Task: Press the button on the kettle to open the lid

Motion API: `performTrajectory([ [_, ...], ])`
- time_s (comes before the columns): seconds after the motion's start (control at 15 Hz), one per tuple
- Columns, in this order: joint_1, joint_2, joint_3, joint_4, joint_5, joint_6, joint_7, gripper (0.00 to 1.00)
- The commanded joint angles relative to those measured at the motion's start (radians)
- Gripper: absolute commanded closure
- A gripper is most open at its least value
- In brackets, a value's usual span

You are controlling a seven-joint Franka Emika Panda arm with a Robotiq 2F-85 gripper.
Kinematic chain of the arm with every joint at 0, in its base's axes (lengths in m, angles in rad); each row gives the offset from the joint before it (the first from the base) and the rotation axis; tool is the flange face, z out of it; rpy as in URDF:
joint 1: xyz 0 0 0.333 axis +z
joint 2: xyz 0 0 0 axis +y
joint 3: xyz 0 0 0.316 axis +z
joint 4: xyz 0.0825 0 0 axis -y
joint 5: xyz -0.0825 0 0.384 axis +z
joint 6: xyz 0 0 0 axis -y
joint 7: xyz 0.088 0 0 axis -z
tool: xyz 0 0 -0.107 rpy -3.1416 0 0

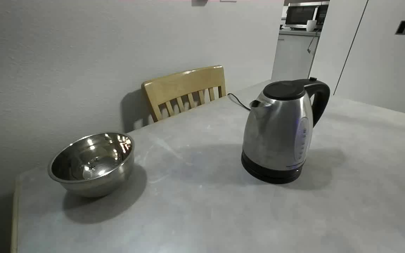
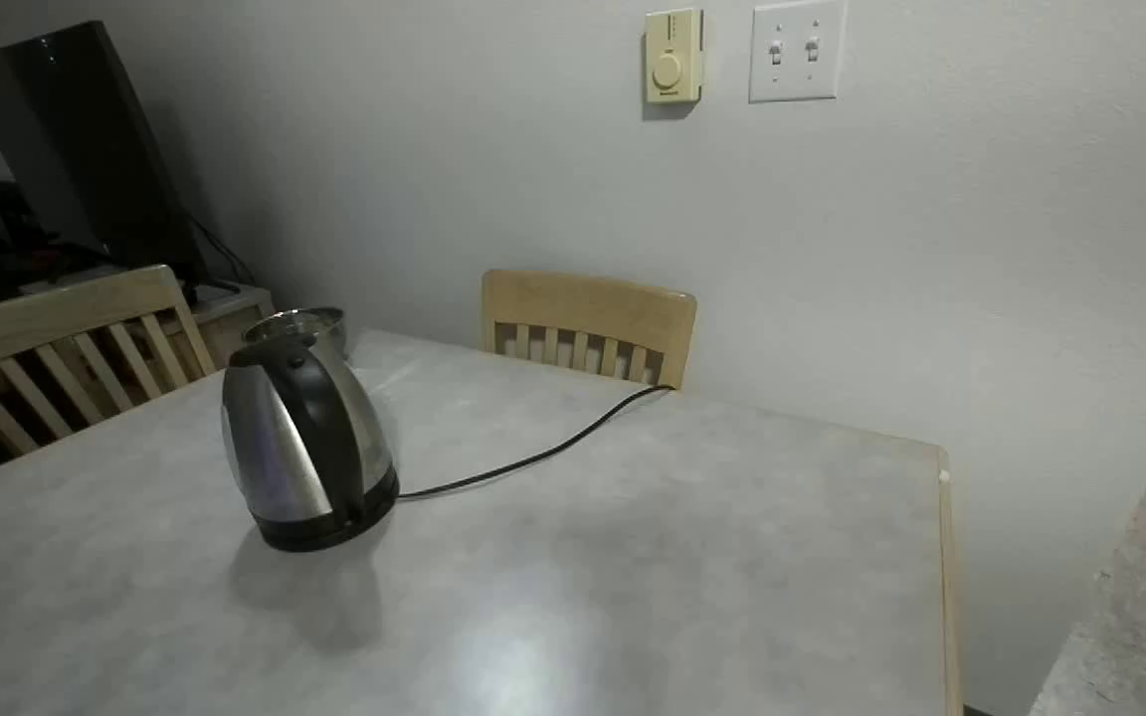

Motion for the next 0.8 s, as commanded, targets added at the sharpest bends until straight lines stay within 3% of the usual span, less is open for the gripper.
performTrajectory([
  [0.0,0.014,0.002,-0.012,0.002,-0.004,-0.002,0.004,0.0],
  [0.33,-0.002,0.002,-0.053,0.017,-0.011,0.001,-0.036,0.0],
  [0.73,0.0,0.005,-0.149,0.011,0.062,0.101,-0.178,0.0],
])
